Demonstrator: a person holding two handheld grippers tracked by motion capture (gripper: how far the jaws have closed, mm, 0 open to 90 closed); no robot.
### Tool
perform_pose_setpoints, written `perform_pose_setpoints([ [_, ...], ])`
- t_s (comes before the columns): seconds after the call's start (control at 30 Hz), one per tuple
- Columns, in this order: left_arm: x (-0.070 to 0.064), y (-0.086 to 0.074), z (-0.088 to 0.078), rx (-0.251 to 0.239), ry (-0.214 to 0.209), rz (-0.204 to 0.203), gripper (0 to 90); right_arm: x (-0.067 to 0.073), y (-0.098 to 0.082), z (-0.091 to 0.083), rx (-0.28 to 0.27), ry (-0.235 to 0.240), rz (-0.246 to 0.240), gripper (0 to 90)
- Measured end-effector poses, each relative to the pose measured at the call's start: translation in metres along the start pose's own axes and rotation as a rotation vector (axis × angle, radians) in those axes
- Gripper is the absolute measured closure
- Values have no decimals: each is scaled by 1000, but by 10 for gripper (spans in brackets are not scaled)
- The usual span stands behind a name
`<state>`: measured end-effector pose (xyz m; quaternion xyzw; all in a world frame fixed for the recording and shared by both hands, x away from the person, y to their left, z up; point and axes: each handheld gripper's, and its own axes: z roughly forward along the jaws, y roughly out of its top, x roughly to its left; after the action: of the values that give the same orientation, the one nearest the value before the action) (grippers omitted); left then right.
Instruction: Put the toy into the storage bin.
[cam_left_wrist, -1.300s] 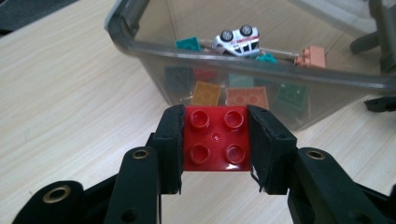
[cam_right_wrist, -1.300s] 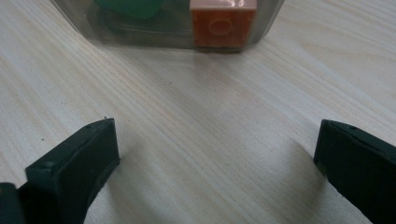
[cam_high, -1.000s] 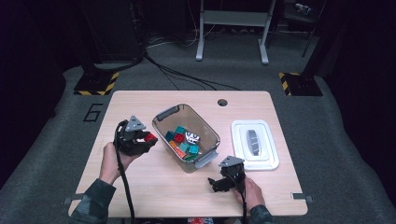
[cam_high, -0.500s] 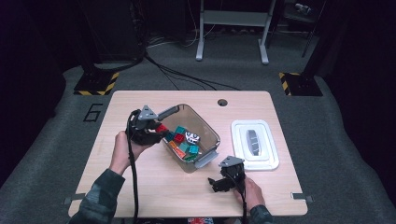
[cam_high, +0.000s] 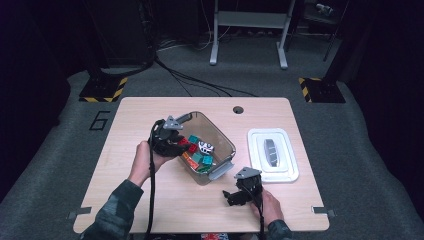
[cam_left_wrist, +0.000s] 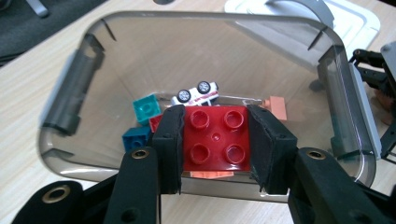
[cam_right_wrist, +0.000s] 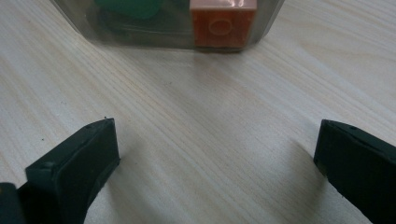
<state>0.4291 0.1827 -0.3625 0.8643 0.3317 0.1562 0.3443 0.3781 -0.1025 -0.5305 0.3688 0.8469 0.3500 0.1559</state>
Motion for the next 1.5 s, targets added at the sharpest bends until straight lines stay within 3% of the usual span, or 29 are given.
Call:
perform_pose_setpoints([
  [0.2,-1,-6,12,56,-26,6,590,0,0,0,0,0,-1,0],
  [1.03,-3,-11,30,104,-54,-8,585,0,0,0,-1,0,-6,0],
  [1.1,-3,-12,30,104,-57,-17,550,0,0,0,0,0,0,0],
  [1.2,-3,-13,26,95,-56,-28,428,0,0,0,0,0,-1,0],
  [1.5,-1,-23,2,57,-25,-37,176,0,0,0,-1,0,-5,0],
])
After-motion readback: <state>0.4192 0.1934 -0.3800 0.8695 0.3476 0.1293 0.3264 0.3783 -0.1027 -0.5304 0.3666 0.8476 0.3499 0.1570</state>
